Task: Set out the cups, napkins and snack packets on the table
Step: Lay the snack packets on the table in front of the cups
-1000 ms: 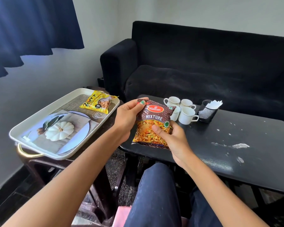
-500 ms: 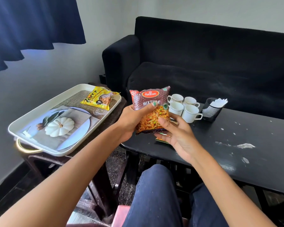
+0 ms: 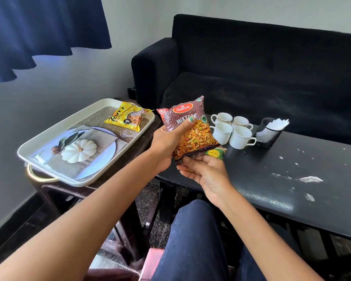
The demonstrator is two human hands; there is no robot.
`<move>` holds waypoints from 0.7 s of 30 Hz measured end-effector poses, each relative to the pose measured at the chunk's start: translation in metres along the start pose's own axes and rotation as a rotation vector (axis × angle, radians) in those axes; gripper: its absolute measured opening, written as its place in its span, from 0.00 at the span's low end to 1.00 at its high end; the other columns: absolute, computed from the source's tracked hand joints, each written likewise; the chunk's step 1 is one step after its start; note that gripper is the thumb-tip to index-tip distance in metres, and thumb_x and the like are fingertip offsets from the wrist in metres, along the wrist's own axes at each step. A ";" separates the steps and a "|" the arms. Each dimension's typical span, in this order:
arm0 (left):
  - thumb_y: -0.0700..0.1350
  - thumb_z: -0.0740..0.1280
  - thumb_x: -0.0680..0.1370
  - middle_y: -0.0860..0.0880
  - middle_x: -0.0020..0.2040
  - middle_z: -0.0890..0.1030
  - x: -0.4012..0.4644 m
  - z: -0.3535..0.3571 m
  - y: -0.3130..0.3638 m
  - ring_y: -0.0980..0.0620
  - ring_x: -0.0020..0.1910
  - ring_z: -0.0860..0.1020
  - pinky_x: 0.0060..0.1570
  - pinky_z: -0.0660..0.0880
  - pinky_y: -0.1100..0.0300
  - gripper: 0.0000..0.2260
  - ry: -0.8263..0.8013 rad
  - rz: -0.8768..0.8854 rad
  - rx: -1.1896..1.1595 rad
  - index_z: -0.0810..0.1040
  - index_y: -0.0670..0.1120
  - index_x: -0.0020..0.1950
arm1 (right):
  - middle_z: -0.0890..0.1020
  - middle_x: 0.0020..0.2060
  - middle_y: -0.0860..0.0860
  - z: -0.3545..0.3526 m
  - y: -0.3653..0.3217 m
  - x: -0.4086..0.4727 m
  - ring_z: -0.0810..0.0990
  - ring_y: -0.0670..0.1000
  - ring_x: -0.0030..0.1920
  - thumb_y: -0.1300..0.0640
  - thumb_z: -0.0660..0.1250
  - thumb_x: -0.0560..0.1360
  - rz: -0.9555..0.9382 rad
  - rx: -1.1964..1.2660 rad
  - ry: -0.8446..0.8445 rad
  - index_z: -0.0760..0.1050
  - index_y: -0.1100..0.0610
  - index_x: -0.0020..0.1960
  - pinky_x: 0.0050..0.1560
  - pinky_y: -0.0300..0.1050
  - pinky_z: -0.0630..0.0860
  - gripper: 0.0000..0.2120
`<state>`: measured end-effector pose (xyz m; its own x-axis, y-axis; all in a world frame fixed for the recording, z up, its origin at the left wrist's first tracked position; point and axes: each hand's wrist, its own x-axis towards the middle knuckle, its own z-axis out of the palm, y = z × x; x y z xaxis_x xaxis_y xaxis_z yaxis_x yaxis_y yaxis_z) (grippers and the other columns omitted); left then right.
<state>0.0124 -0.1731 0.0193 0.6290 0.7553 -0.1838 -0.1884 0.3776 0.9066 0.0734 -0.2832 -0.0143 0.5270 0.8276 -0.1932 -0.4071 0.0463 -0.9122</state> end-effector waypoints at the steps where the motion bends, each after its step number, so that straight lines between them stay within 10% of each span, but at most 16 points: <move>1: 0.48 0.77 0.68 0.44 0.52 0.85 0.001 -0.001 0.000 0.46 0.50 0.84 0.56 0.78 0.47 0.23 0.011 -0.005 0.003 0.79 0.41 0.59 | 0.85 0.31 0.53 0.000 0.000 0.000 0.84 0.50 0.32 0.70 0.69 0.70 -0.005 -0.005 -0.001 0.76 0.64 0.41 0.34 0.38 0.81 0.04; 14: 0.47 0.76 0.69 0.43 0.50 0.85 0.003 -0.010 0.007 0.45 0.47 0.84 0.48 0.81 0.51 0.18 0.004 -0.009 -0.001 0.80 0.44 0.56 | 0.84 0.45 0.50 -0.013 -0.034 0.002 0.83 0.52 0.48 0.53 0.71 0.68 -0.054 0.106 -0.010 0.76 0.55 0.56 0.54 0.53 0.80 0.17; 21: 0.48 0.75 0.70 0.44 0.49 0.85 0.001 -0.005 0.000 0.45 0.47 0.84 0.44 0.82 0.53 0.16 -0.124 -0.024 0.054 0.81 0.43 0.54 | 0.85 0.40 0.51 -0.022 -0.033 -0.001 0.84 0.46 0.41 0.65 0.69 0.72 -0.130 0.012 0.182 0.80 0.59 0.49 0.39 0.39 0.81 0.06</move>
<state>0.0088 -0.1694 0.0174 0.7222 0.6728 -0.1604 -0.1333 0.3629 0.9222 0.1022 -0.2977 0.0080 0.7012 0.6997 -0.1368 -0.3349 0.1538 -0.9296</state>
